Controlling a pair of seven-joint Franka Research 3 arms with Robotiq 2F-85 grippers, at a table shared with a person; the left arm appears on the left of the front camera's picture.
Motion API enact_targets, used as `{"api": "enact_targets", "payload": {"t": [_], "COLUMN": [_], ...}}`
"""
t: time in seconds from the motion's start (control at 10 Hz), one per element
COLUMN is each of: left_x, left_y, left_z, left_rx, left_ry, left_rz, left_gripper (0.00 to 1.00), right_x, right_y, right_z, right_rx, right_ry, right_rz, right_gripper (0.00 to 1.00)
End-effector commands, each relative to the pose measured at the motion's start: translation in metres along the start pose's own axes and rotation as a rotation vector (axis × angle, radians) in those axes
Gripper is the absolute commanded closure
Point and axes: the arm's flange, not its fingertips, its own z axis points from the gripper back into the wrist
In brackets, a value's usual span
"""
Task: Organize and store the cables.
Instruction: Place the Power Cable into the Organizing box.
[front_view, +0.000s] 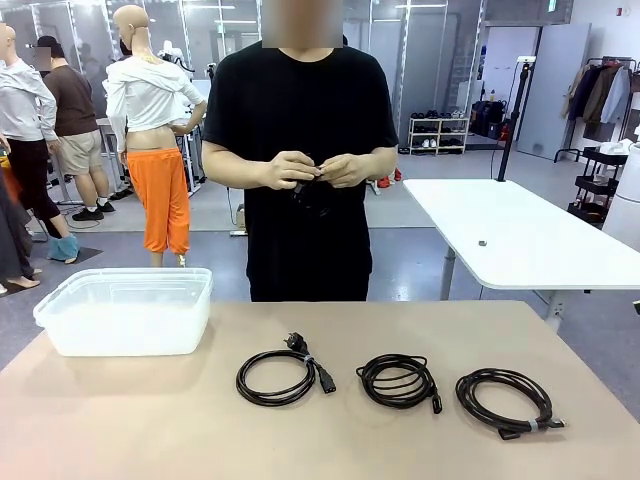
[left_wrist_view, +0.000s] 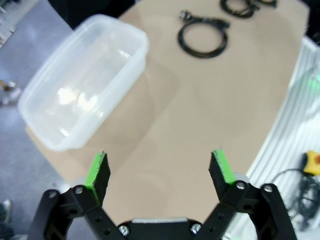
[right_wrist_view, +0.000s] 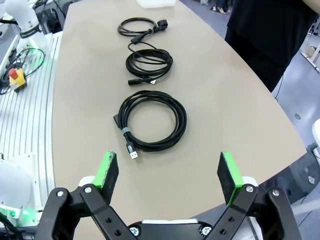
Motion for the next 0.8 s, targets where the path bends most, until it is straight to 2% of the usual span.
{"api": "enact_targets", "payload": {"t": [0.0, 0.1, 0.3, 0.5, 0.7], "left_x": [0.050, 0.076, 0.126, 0.173, 0.194], "left_y": [-0.037, -0.058, -0.095, -0.131, -0.155], "left_z": [-0.016, -0.036, -0.093, -0.158, -0.207], "left_rx": [-0.048, -0.065, -0.061, -0.125, -0.120], "left_ry": [0.050, 0.089, 0.098, 0.120, 0.142], "left_rz": [-0.001, -0.015, 0.007, -0.010, -0.016], "left_gripper": [0.00, 0.00, 0.00, 0.00, 0.00], "right_x": [0.003, 0.003, 0.003, 0.003, 0.003], "right_y": [0.004, 0.004, 0.004, 0.004, 0.004], "right_z": [0.002, 0.002, 0.002, 0.002, 0.002], "right_rx": [0.010, 0.010, 0.010, 0.010, 0.010], "right_ry": [0.015, 0.015, 0.015, 0.015, 0.015], "right_rz": [0.010, 0.010, 0.010, 0.010, 0.010], "right_gripper": [0.00, 0.00, 0.00, 0.00, 0.00]}}
